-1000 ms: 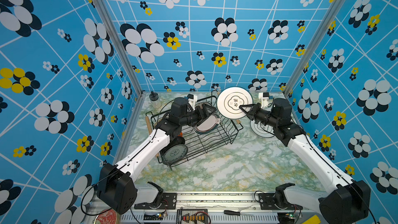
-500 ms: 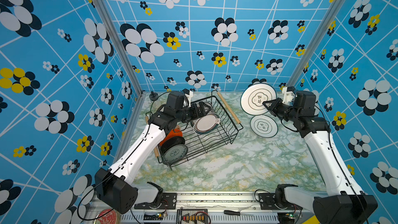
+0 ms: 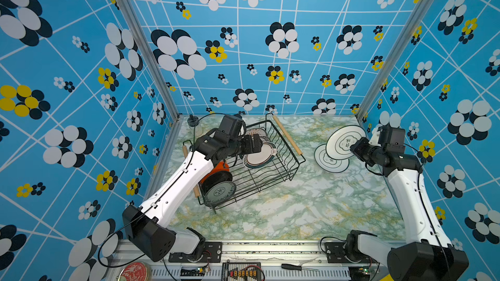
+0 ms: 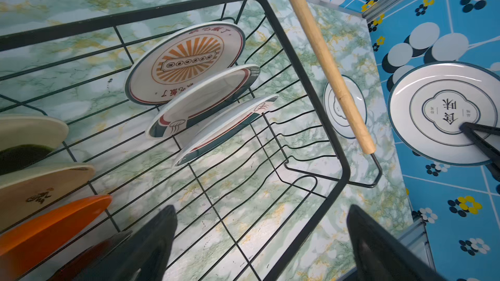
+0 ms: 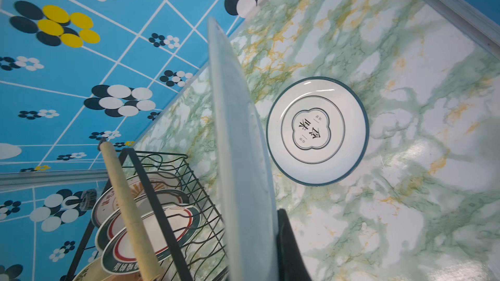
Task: Unload the plates from the dish rack
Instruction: 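Carry the plate away from the rack with the right gripper while the left releases, then lower the white plate onto the first plate on the table with the right gripper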
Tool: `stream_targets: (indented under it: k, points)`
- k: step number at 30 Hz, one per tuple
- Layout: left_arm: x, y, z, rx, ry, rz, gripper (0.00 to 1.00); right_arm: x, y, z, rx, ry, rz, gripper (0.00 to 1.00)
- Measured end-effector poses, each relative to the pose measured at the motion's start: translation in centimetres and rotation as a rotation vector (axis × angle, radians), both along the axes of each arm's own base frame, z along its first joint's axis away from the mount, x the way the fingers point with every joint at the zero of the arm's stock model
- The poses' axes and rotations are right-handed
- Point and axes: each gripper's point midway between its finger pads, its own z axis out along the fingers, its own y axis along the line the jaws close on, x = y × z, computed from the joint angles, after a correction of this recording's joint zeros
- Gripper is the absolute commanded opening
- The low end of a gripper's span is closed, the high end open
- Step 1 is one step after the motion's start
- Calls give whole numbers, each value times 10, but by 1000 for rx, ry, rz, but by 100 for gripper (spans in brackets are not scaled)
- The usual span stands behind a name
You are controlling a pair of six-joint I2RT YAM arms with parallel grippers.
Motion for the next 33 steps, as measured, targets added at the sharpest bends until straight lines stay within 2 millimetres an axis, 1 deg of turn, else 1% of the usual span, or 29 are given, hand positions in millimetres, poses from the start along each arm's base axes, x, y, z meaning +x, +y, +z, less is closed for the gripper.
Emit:
stream_targets:
  k: [4,7,9,11,14,17,19,25,33]
  points:
    - [1,-2,-19,73,52,-10,99,-2,-16,-41,25,88,-48,0]
    - [3,-8,-21,129,46,-40,99,1,-24,-66,47,134,-70,0]
    - [3,-10,-22,176,29,-59,99,1,-27,-77,69,150,-78,0]
    - [1,-12,-22,220,7,-75,99,1,-29,-85,83,160,-87,0]
    - [-1,-12,-23,299,-33,-91,99,6,-34,-90,103,152,-97,0]
    - [0,-10,-21,384,-87,-86,99,14,-40,-94,123,138,-107,0]
    - [0,-10,-20,416,-112,-86,99,20,-43,-100,141,139,-112,0]
    - [2,-1,-13,450,-155,-53,99,30,-42,-124,200,174,-106,0]
    - [4,5,-12,477,-167,-27,99,39,-40,-136,234,176,-96,0]
